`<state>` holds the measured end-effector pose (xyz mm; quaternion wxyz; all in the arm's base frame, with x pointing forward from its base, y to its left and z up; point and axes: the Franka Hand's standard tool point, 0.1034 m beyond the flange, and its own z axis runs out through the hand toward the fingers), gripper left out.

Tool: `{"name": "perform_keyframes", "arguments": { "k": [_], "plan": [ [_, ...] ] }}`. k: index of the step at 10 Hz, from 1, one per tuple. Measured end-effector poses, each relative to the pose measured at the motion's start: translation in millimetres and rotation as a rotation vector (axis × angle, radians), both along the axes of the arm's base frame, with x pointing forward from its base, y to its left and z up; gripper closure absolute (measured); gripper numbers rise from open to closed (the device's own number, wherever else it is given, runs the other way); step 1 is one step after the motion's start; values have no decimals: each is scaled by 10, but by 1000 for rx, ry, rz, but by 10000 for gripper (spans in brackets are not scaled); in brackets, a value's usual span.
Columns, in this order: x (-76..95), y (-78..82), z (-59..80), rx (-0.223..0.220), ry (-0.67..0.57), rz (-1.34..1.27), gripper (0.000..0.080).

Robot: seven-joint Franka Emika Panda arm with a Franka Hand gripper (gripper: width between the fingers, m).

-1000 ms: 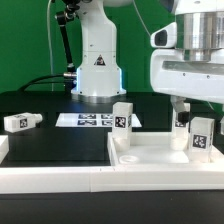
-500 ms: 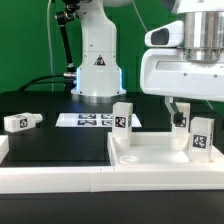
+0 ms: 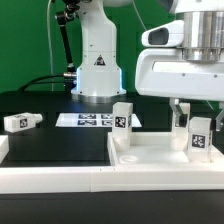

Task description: Assemble square table

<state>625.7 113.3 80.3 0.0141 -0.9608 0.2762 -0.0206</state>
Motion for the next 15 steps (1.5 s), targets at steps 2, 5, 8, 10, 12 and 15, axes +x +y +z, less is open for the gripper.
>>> {"name": "perform_keyframes", "arguments": {
  "k": [2, 5, 8, 10, 12, 15],
  "plan": [
    [0, -2, 0, 1, 0, -21, 511],
    [0, -12, 4, 16, 5, -296, 511],
    [0, -56, -2, 59, -1, -641, 509],
    [-2, -48, -3, 74, 5, -786, 509],
    [-2, -39, -3, 85, 11, -934, 509],
    [-1, -30, -3, 98, 18, -1104, 509]
  ]
}}
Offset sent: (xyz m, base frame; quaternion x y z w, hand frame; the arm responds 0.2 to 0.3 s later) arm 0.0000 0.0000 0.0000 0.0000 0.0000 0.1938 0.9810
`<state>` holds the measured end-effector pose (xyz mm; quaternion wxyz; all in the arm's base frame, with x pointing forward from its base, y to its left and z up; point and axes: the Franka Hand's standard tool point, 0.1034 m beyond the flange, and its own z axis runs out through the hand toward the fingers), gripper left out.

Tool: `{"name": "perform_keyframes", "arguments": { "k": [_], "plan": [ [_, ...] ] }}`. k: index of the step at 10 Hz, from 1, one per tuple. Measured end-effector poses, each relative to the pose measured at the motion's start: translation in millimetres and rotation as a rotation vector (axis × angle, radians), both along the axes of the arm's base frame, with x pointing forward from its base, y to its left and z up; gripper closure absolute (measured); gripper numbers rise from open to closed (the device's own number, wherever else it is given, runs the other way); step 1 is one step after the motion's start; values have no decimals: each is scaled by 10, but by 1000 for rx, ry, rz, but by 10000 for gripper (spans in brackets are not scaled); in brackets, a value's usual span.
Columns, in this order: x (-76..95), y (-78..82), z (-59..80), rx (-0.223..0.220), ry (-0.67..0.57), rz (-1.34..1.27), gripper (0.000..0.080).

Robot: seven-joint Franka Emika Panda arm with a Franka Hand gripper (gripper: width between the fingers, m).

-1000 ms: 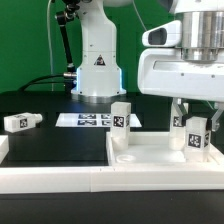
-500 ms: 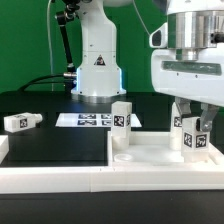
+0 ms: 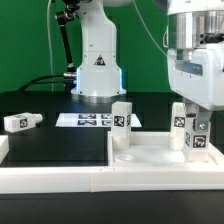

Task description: Assemble square table

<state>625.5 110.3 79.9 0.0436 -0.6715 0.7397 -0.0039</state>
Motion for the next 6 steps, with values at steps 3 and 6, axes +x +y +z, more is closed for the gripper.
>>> {"name": "perform_keyframes", "arguments": {
  "k": [3, 6],
  "plan": [
    [-5, 12, -5, 27, -15, -244, 509],
    [-19, -26, 7, 38, -71, -385, 504]
  ]
}}
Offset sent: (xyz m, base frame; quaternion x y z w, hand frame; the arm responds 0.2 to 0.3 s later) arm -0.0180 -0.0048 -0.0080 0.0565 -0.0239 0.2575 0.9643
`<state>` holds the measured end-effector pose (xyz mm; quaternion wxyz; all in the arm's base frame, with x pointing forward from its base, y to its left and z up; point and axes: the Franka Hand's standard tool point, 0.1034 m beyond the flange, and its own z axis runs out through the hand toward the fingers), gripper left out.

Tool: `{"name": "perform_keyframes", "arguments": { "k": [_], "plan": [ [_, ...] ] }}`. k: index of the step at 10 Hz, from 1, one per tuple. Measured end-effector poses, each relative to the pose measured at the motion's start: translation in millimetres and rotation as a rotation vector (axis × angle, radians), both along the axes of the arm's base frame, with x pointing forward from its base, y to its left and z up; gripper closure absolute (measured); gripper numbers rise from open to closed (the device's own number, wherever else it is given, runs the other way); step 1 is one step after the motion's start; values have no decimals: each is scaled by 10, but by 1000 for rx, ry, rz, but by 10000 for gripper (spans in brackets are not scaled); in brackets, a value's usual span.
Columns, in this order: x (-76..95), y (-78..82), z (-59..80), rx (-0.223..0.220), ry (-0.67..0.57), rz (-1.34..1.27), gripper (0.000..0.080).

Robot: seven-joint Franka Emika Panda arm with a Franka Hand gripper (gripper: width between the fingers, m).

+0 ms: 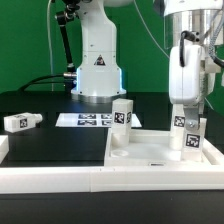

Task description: Assemble square table

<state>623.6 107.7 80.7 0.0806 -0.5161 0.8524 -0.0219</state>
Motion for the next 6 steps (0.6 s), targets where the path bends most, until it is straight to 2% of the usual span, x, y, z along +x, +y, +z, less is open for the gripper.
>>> {"name": "perform_keyframes", "arguments": {
  "k": [3, 4, 5, 6],
  "plan": [
    [-5, -29, 0, -2, 0, -11, 504],
    [-7, -27, -9, -6, 0, 9, 452],
    [-10, -27, -15, -8, 0, 21, 452],
    [-10, -28, -17, -8, 0, 22, 259]
  ]
}}
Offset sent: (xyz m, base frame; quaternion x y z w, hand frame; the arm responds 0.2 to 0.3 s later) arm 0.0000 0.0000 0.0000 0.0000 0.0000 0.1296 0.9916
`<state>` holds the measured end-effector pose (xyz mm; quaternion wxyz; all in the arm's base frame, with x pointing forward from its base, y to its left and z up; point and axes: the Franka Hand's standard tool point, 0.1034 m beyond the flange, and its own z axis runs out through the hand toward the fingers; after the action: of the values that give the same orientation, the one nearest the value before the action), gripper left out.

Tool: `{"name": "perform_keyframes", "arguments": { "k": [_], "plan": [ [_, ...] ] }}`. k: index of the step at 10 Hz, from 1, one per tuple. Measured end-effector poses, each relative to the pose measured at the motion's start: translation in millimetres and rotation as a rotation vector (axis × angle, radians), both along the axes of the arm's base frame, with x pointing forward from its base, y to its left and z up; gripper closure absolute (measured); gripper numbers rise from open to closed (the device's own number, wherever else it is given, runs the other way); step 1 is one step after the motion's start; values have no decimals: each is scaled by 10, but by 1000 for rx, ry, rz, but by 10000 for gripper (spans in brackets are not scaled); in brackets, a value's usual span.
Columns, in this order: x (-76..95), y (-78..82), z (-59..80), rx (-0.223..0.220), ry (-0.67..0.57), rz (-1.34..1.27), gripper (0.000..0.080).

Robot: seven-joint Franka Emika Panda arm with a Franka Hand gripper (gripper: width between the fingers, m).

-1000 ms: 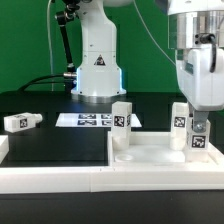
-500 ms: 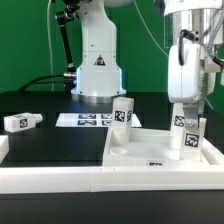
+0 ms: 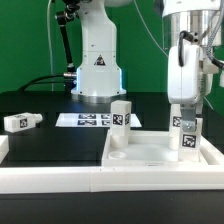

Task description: Assemble square table

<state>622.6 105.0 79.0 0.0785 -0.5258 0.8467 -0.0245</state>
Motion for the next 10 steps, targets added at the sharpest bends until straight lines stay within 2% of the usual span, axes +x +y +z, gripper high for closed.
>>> {"name": "perform_keyframes", "arguments": {
  "k": [1, 2, 5, 10],
  "plan": [
    [-15, -11, 11, -17, 8, 83, 259],
    [-32, -50, 78, -30, 13, 188, 169],
    [-119, -289, 230, -66, -7, 461, 151],
    [-128, -295, 200, -66, -1, 442, 150]
  ]
}}
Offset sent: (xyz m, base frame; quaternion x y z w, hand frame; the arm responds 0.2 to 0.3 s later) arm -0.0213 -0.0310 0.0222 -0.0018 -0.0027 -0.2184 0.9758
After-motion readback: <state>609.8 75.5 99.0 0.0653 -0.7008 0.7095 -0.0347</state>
